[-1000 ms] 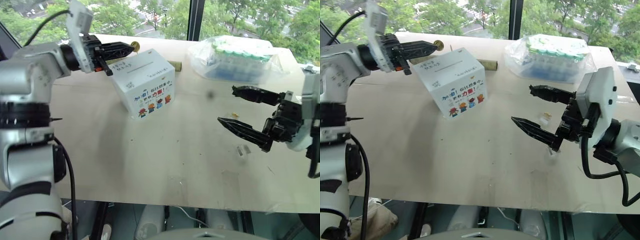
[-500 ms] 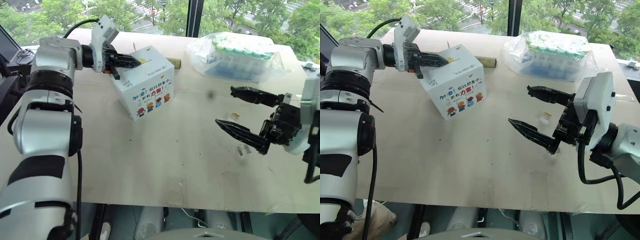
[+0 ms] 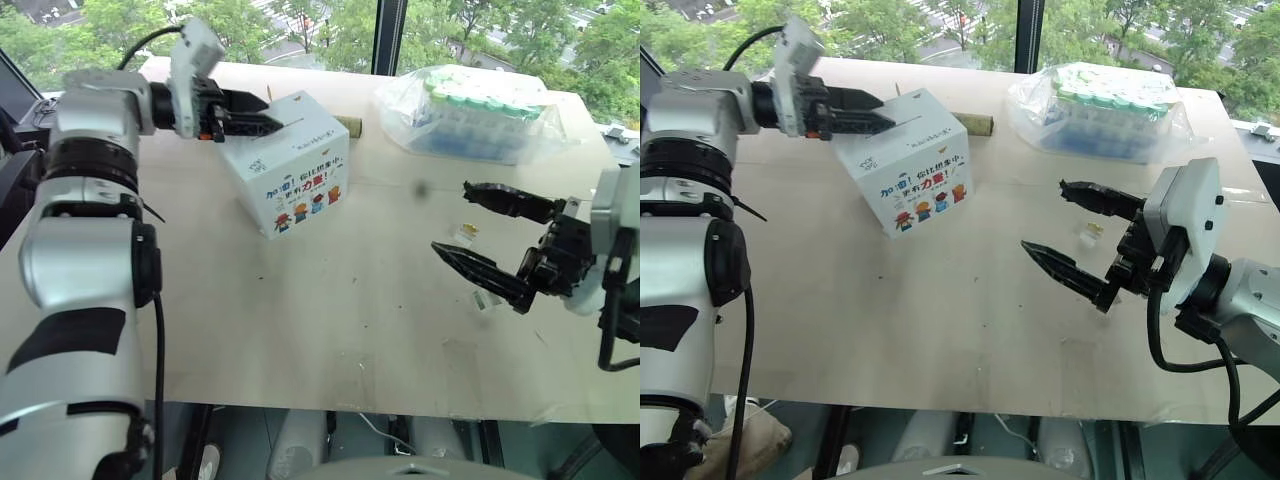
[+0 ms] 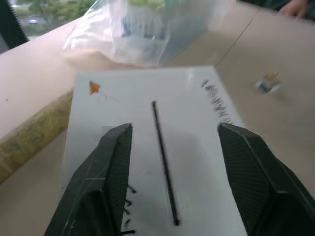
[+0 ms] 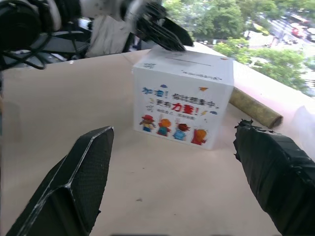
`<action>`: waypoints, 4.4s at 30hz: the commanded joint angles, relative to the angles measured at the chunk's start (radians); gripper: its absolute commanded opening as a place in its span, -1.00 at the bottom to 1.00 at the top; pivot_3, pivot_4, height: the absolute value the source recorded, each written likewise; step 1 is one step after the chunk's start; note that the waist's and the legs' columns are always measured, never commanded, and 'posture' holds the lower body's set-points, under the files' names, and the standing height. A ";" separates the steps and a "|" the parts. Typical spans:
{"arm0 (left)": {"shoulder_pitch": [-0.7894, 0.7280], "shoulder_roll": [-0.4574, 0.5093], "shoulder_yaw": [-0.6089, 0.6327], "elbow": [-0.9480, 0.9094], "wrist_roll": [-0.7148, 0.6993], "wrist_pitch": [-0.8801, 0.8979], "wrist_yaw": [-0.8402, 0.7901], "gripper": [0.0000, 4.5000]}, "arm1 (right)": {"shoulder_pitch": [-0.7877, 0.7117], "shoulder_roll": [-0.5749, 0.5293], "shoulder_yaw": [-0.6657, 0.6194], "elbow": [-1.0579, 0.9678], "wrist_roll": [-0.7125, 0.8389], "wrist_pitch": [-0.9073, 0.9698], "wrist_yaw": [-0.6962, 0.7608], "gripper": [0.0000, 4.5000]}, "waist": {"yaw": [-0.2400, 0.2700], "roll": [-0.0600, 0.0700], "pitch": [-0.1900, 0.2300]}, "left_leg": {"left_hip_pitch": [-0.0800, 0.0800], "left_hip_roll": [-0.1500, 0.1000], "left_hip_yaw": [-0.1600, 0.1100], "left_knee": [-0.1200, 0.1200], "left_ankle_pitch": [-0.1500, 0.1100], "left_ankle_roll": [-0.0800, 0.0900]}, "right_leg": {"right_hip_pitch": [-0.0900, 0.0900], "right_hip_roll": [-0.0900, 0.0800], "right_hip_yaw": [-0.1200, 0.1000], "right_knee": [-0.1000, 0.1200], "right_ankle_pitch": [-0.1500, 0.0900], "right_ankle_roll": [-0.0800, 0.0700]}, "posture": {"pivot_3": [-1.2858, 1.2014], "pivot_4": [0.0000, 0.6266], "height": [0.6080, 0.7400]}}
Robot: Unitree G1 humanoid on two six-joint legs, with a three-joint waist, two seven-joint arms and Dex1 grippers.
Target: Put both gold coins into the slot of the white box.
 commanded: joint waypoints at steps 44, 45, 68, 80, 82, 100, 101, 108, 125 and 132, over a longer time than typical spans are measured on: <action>0.929 -0.041 0.108 -1.478 -0.611 0.380 0.409 0.18 | -0.412 0.181 0.485 0.835 -0.953 0.032 0.426 -0.62 | 0.001 0.008 -0.001 | 0.004 -0.001 -0.004 0.003 0.000 -0.001 | 0.004 0.001 0.005 -0.004 0.000 0.000 | 0.03 -0.52 1.00; 0.931 -0.040 0.107 -1.478 -0.610 0.379 0.410 0.18 | -0.414 0.184 0.484 0.837 -0.956 0.031 0.426 -0.62 | 0.001 0.008 -0.001 | 0.004 -0.001 -0.004 0.003 0.000 -0.001 | 0.004 0.001 0.005 -0.004 0.000 0.000 | 0.03 -0.52 1.00; 0.931 -0.042 0.096 -1.478 -0.611 0.379 0.422 0.18 | -0.428 0.224 0.463 0.871 -1.010 0.021 0.437 -0.74 | 0.001 0.008 -0.001 | 0.004 -0.001 -0.004 0.003 0.000 -0.001 | 0.004 0.001 0.005 -0.003 0.000 0.000 | 0.03 -0.52 1.00; 0.926 -0.051 0.090 -1.464 -0.612 0.376 0.432 0.18 | -0.427 0.237 0.431 0.853 -1.011 0.042 0.440 -0.99 | 0.001 0.008 -0.001 | 0.004 -0.001 -0.004 0.003 0.000 -0.001 | 0.004 0.001 0.005 -0.004 0.000 0.000 | 0.03 -0.52 1.00; 0.923 -0.068 0.096 -1.454 -0.622 0.386 0.450 0.18 | -0.431 0.242 0.401 0.839 -0.989 0.067 0.438 -0.99 | 0.002 0.008 -0.001 | 0.004 -0.001 -0.004 0.003 0.000 -0.001 | 0.004 0.001 0.005 -0.003 0.000 0.000 | 0.03 -0.52 1.00; 0.721 -0.218 0.063 -1.235 -0.718 0.470 0.491 -0.06 | -0.497 0.340 0.022 0.356 -0.286 0.588 0.387 -1.00 | 0.000 0.008 -0.001 | 0.004 -0.001 -0.005 0.002 0.000 -0.001 | 0.005 0.001 0.004 -0.003 0.000 0.000 | 0.03 -0.52 1.00; 0.708 -0.219 0.051 -1.227 -0.712 0.465 0.477 -0.14 | -0.508 0.346 0.021 0.336 -0.252 0.601 0.369 -1.00 | 0.001 0.008 -0.001 | 0.004 -0.001 -0.005 0.002 0.000 -0.001 | 0.005 0.001 0.004 -0.003 0.000 0.000 | 0.03 -0.52 1.00; 0.625 -0.222 -0.007 -1.156 -0.686 0.447 0.372 -0.14 | -0.548 0.350 0.027 0.255 -0.057 0.632 0.242 -1.00 | 0.001 0.008 -0.001 | 0.004 -0.002 -0.005 0.002 0.000 -0.001 | 0.005 0.001 0.003 -0.003 0.000 0.000 | 0.03 -0.52 1.00; 0.572 -0.236 -0.018 -1.096 -0.658 0.443 0.282 -0.14 | -0.519 0.238 0.083 0.247 0.147 0.539 0.125 -1.00 | 0.000 0.008 -0.001 | 0.004 -0.002 -0.006 0.002 0.000 -0.001 | 0.005 0.001 0.003 -0.002 0.000 0.000 | 0.03 -0.52 1.00; 0.575 -0.240 -0.016 -1.101 -0.659 0.442 0.274 -0.14 | -0.517 0.204 0.112 0.251 0.172 0.499 0.113 -1.00 | 0.000 0.008 -0.001 | 0.004 -0.002 -0.006 0.002 0.000 -0.001 | 0.005 0.001 0.003 -0.002 0.000 0.000 | 0.03 -0.52 1.00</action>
